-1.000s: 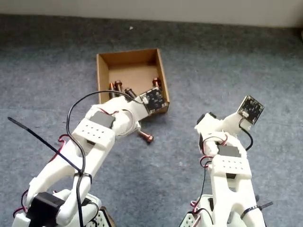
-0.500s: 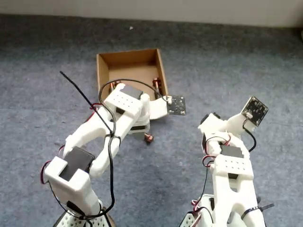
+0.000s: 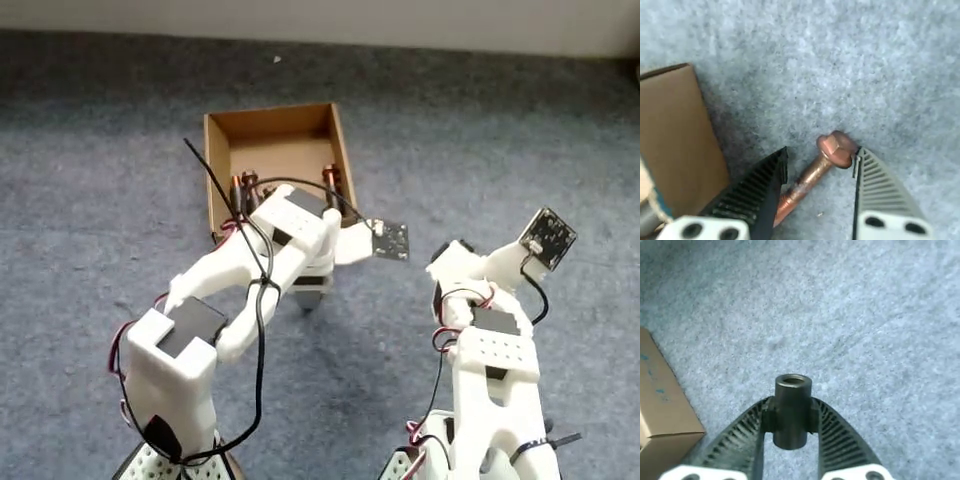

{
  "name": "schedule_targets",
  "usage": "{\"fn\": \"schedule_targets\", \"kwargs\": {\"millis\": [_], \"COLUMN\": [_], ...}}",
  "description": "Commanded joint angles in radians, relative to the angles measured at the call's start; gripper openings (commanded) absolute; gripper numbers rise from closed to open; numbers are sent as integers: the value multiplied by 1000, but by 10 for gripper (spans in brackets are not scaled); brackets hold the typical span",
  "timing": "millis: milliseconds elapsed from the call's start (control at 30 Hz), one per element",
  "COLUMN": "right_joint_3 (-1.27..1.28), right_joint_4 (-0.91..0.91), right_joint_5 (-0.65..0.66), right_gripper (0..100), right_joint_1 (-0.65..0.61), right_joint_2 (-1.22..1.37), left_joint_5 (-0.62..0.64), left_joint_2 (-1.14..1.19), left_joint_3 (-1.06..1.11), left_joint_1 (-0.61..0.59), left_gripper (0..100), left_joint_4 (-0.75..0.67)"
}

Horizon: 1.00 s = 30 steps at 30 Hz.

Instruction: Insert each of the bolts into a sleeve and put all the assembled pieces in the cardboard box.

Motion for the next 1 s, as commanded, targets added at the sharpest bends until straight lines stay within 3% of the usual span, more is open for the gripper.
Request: {"fn": "schedule_targets", "kwargs": {"millis": [0, 267, 500, 700, 800, 967], "right_joint_3": [-18, -18, -18, -18, -15, 39], "right_joint_4": [-22, -22, -22, -18, -16, 39], "right_joint_5": [-8, -8, -8, -6, 55, 147], "right_gripper": [4, 4, 4, 4, 4, 4], "right_joint_1": [12, 12, 12, 4, -4, -127], "right_joint_2": [-39, -39, -39, -41, -62, -291], "left_joint_5": [68, 80, 304, 405, 466, 620], "left_joint_2": [13, -12, -206, -441, -562, -768], "left_joint_3": [-53, -62, -56, 68, 171, 305], "left_joint_1": [16, 18, 4, -16, -16, -39], "left_gripper": [157, 5, 6, 6, 6, 6], "left_joint_4": [18, 153, 259, 232, 176, 120]}}
